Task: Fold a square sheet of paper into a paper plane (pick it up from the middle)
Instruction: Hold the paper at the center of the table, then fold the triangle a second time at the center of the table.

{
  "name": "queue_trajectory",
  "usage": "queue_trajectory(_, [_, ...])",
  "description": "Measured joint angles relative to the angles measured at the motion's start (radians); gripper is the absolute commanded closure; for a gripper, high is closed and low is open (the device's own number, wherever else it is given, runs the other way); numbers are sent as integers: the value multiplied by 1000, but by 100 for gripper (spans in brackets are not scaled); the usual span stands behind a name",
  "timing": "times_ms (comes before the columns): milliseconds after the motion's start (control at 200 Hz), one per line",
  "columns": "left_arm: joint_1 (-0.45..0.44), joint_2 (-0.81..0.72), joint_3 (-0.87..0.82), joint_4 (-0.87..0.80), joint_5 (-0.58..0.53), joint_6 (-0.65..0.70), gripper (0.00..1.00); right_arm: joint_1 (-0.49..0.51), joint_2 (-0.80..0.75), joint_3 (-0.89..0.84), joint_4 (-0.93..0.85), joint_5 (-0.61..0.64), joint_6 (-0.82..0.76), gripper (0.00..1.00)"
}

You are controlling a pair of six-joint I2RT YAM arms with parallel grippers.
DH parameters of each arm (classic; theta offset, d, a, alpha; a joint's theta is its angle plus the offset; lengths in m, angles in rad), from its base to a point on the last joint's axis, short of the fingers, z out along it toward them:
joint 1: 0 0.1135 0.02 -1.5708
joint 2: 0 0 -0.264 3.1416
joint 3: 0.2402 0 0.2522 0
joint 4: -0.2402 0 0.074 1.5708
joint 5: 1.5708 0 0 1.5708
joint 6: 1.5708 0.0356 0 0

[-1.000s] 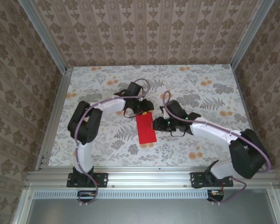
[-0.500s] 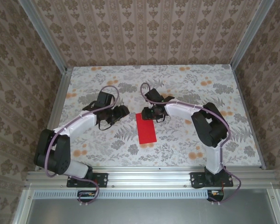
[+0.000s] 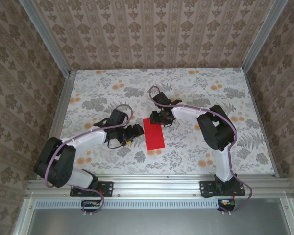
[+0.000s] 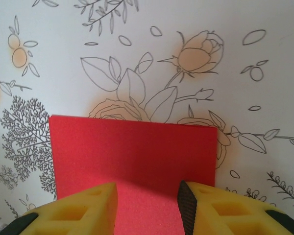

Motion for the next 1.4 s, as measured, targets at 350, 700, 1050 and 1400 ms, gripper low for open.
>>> queue_trajectory(350, [-115, 55, -13, 106, 15, -110, 22, -28, 7, -3, 9, -43, 151, 59])
queue_trajectory(700, [-157, 114, 2, 106, 10, -148, 28, -50, 6, -23, 38, -92, 195, 59])
queue_trajectory(1050, [-171, 150, 19, 125, 24, -163, 38, -61, 5, -35, 56, -119, 203, 60])
queue_trajectory(1400, [-176, 151, 19, 185, 47, -198, 55, -71, 4, -44, 68, -140, 215, 60])
